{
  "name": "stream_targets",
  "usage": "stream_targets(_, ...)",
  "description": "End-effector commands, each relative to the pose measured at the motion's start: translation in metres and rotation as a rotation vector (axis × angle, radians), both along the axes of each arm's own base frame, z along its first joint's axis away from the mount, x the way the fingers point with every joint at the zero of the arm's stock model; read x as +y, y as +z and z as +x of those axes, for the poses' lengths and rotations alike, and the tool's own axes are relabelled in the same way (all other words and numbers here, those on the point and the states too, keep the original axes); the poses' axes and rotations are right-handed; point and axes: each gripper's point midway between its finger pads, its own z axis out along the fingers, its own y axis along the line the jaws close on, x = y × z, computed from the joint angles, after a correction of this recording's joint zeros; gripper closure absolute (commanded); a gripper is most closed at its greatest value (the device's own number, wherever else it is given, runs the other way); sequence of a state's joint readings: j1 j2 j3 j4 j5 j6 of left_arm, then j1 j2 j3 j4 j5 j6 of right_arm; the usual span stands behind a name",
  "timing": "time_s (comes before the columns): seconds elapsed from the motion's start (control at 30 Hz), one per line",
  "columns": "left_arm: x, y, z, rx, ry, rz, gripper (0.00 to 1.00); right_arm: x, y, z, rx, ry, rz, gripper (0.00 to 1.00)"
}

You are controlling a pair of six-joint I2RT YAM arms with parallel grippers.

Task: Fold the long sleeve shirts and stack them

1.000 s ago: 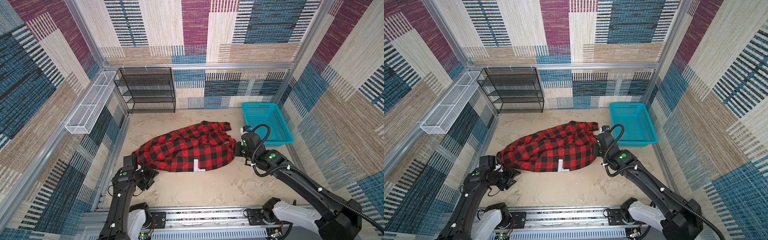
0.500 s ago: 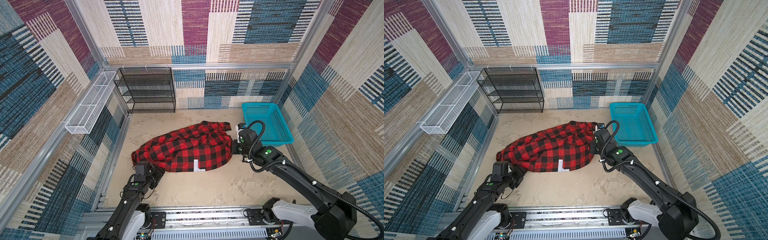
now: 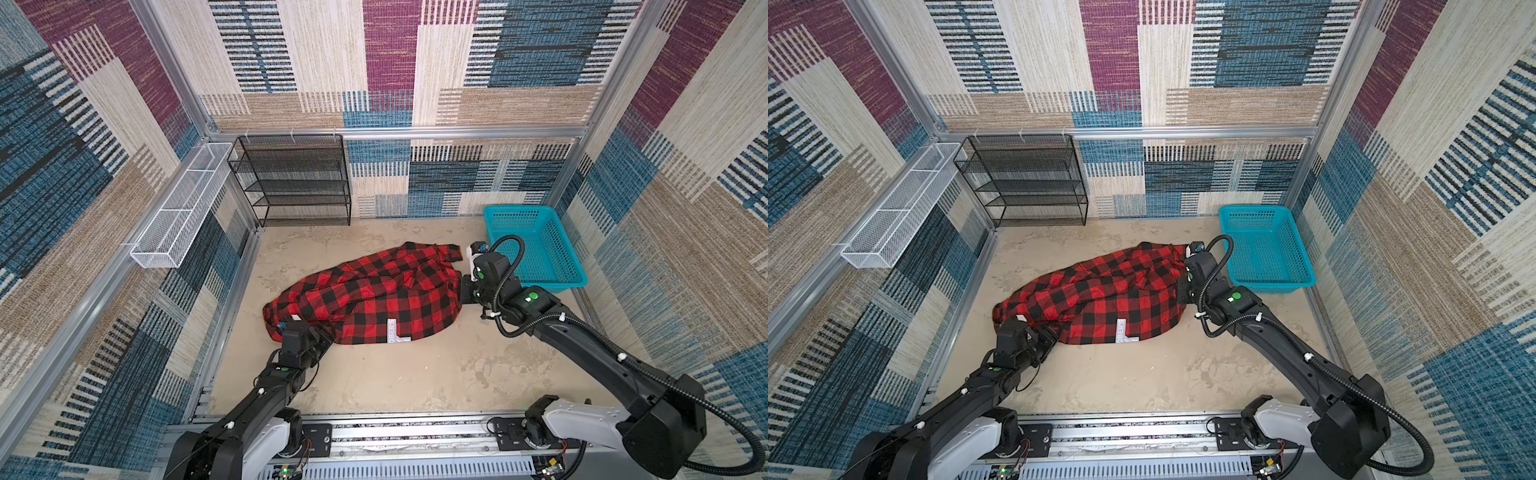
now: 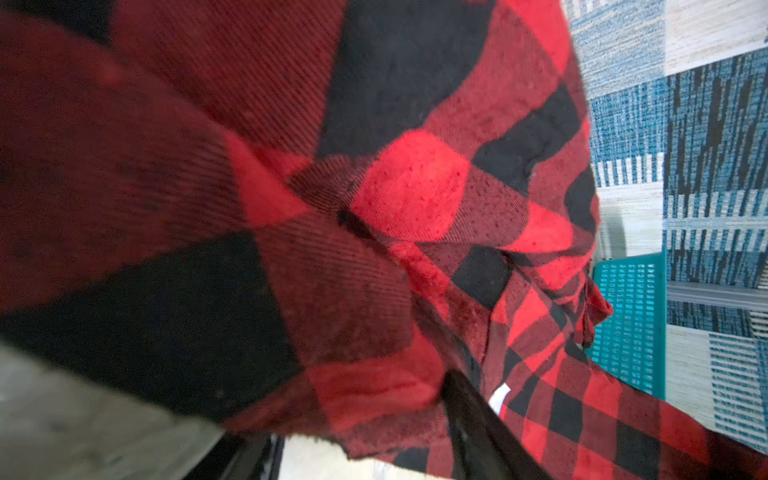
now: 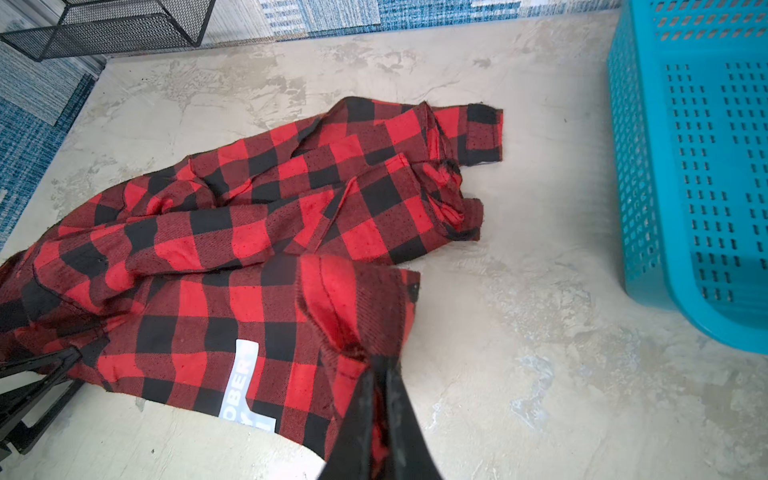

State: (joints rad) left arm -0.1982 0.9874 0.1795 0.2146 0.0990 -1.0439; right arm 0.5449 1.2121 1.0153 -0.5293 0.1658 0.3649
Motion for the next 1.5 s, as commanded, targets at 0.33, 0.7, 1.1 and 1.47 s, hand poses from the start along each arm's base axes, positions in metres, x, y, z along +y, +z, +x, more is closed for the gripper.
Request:
stream_targets(0.33,-0.013,0.031,0.018,-0.102,-0.017,-0.010,0.70,0.070,0.016,-0.004,-0.024,0.276,0.144,0.90)
stream_targets(0.7,-0.010,0.035,0.004,-0.052,-0.014,0.003,0.74,0.208,-0.007,-0.030,0.053,0.540,0.251,0.91)
stream_targets(1.1,0.025,0.062,-0.021,-0.034,0.105,0.109,0.87,0.240,-0.055,-0.050,0.172,0.582,0.156,0.37)
stream_targets(1.47,0.017,0.055,-0.027,0.049,0.032,0.106,0.91,0.088,-0.051,0.062,0.165,0.144,0.098,0.36)
